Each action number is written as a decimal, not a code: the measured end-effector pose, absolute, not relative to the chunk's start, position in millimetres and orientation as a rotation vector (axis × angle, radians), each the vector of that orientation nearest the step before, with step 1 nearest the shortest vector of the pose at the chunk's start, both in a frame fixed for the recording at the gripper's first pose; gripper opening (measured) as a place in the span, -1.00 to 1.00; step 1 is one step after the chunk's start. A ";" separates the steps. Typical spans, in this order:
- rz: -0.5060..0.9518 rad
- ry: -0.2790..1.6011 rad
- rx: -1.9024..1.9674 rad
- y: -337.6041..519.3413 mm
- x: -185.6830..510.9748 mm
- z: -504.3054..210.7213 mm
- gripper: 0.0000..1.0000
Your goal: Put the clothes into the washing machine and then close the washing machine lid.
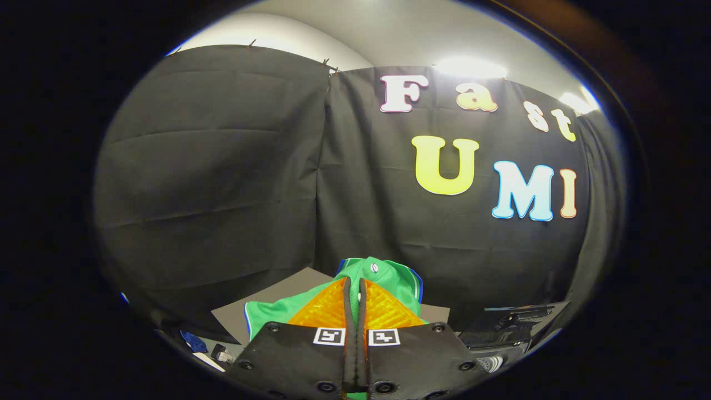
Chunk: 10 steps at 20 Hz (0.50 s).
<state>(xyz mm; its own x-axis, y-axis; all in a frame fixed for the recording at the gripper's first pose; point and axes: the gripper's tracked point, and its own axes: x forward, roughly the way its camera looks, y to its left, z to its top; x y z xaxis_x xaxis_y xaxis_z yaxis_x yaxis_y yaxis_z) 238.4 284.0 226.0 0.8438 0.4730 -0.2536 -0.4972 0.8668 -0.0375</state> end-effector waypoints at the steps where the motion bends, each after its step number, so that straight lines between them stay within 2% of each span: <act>1: 0.509 0.232 -0.098 278.0 239.1 232.3 -0.97; 10: 0.430 0.162 -0.064 195.3 247.7 273.6 -0.97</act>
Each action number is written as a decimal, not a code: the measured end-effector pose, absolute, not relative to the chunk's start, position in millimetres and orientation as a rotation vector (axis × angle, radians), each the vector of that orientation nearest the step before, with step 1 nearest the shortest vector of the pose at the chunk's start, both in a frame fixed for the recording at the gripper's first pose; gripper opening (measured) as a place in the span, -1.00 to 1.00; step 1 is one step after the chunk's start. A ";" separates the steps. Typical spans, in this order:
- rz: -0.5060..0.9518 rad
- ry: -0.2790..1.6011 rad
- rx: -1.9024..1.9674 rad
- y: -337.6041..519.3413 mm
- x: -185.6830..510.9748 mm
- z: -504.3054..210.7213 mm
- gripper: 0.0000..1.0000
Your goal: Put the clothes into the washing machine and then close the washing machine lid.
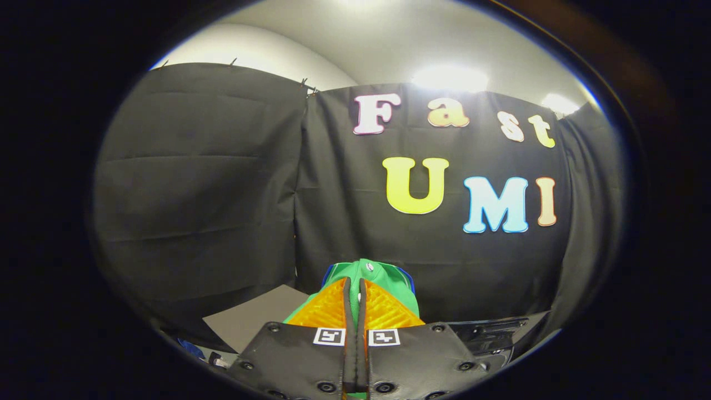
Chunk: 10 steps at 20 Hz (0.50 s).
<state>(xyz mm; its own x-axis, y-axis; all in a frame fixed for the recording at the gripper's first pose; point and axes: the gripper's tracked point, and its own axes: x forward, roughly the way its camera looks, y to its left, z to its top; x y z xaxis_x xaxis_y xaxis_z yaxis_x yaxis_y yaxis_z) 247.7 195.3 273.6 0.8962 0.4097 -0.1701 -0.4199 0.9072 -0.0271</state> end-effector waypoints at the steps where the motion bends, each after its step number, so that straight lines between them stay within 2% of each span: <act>1: 0.419 0.161 -0.062 185.2 249.7 273.7 -0.97; 10: 0.301 0.174 -0.020 68.3 268.0 261.9 -0.97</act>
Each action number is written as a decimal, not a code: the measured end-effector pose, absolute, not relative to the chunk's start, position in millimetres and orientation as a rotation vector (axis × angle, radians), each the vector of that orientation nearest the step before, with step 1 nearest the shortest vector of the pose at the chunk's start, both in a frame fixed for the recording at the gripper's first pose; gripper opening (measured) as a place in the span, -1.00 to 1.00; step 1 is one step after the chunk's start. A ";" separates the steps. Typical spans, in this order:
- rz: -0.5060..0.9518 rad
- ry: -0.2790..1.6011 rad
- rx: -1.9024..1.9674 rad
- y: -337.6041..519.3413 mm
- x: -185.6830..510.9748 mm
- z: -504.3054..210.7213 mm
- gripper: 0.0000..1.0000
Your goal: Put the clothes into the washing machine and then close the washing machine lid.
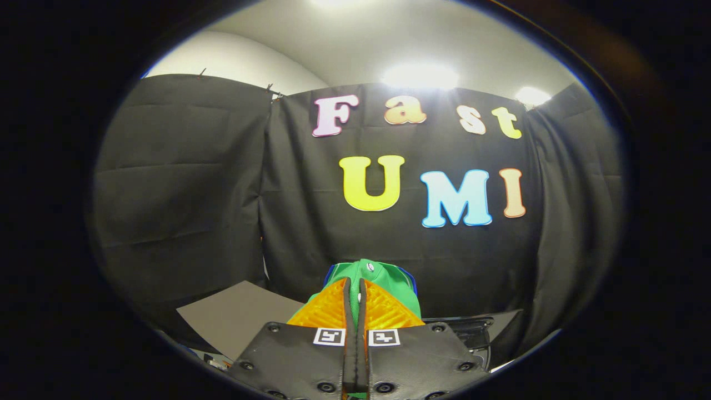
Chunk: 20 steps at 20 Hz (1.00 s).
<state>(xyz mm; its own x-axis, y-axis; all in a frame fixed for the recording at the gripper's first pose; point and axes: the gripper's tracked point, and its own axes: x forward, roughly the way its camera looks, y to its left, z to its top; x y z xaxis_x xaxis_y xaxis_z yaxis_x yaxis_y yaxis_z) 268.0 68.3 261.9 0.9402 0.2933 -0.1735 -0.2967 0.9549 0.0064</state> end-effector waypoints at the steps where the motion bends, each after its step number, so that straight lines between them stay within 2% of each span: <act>1: 0.284 0.177 -0.021 54.4 272.1 258.6 -0.97; 8: 0.181 0.209 -0.022 -27.3 287.1 222.7 -0.97; 20: 0.139 0.220 -0.053 -76.7 295.2 162.2 -0.97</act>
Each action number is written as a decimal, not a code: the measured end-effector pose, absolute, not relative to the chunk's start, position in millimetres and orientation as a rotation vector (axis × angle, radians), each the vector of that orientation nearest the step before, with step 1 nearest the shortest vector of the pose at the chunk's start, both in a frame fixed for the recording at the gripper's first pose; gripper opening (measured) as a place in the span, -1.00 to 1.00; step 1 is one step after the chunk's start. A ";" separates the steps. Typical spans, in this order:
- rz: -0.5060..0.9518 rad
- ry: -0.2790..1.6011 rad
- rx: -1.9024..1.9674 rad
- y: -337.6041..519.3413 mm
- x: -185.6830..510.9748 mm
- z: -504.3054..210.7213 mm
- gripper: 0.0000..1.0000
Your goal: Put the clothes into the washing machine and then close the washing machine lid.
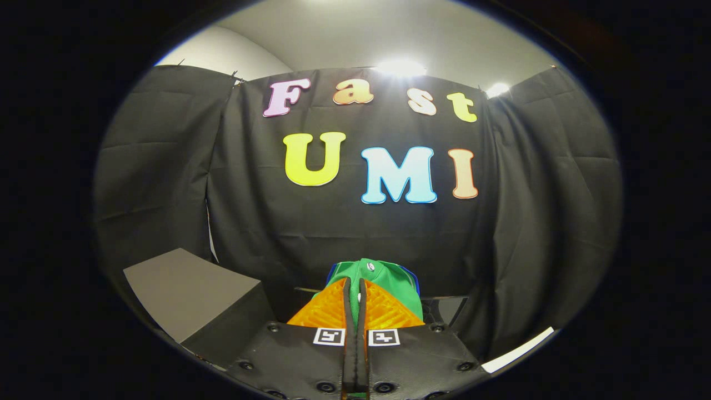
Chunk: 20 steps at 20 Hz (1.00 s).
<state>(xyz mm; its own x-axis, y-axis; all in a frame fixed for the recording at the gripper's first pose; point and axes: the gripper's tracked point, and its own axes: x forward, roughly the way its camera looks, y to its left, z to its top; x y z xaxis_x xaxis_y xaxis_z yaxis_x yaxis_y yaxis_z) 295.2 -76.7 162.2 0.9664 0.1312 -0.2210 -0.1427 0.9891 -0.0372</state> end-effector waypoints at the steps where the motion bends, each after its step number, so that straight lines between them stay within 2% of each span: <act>1: 0.141 0.229 -0.040 -78.8 295.0 153.4 -0.97; 11: 0.118 0.295 -0.021 -95.1 295.3 76.0 -0.97; 20: 0.114 0.427 -0.006 -93.3 296.2 -18.4 -0.97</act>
<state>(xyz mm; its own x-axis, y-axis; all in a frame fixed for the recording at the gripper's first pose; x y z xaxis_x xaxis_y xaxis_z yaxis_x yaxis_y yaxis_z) 296.2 -93.3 -18.4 0.9037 0.1094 -0.4140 -0.1118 0.9936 0.0186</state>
